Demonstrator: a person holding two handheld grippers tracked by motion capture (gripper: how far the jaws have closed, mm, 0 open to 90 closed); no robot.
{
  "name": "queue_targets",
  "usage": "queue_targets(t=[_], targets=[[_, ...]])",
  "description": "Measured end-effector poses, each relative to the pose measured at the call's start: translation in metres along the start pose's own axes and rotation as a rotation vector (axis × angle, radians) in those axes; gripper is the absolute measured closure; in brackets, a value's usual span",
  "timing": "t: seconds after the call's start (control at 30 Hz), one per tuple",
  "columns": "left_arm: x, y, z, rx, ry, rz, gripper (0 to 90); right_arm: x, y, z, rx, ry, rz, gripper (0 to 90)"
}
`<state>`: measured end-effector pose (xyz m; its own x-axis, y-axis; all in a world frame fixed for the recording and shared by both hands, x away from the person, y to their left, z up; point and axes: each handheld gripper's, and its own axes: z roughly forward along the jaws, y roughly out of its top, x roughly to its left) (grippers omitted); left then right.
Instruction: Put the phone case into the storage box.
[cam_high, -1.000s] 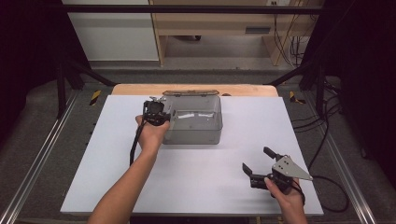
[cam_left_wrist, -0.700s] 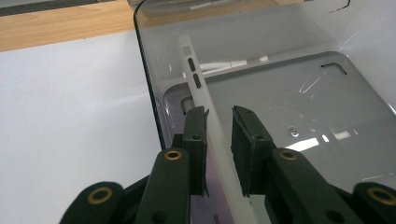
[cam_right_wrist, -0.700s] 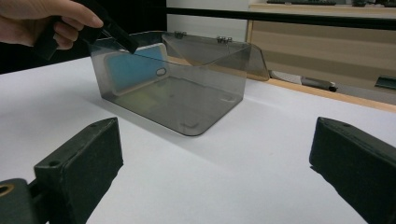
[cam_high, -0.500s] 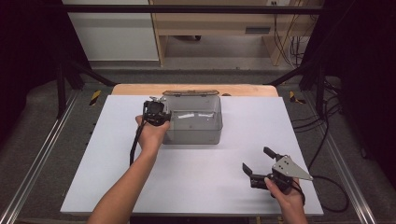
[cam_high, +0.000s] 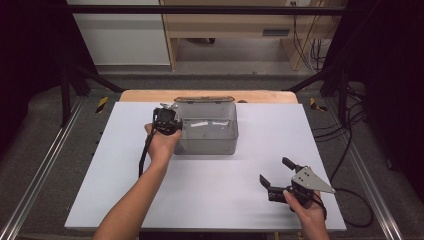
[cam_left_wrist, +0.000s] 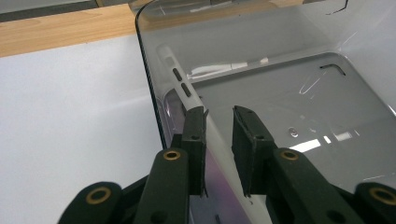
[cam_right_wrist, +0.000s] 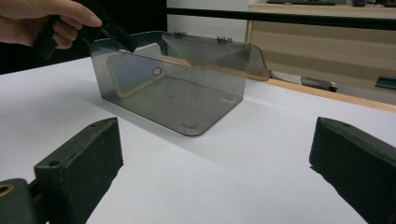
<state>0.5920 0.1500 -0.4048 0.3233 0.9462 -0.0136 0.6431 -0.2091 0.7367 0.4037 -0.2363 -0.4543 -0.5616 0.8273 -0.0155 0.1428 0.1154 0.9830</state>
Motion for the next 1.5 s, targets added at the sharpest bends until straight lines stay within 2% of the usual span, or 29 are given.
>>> queue_targets(t=[0.2,1.0,1.33,1.5], targets=[[-0.001,0.000,0.000,-0.002,0.006,0.011,74.9,0.000,0.000,0.000,0.000,0.000,0.001,2.9],[0.002,0.002,-0.003,-0.019,-0.003,0.008,74.6,0.000,0.000,0.000,0.000,0.001,0.002,2.9],[0.001,0.004,-0.008,-0.052,-0.020,0.013,73.7,0.000,0.000,0.000,-0.001,0.001,0.001,2.9],[0.001,0.006,-0.012,-0.100,-0.025,0.035,69.0,0.000,0.000,0.000,-0.001,0.000,0.002,2.9]])
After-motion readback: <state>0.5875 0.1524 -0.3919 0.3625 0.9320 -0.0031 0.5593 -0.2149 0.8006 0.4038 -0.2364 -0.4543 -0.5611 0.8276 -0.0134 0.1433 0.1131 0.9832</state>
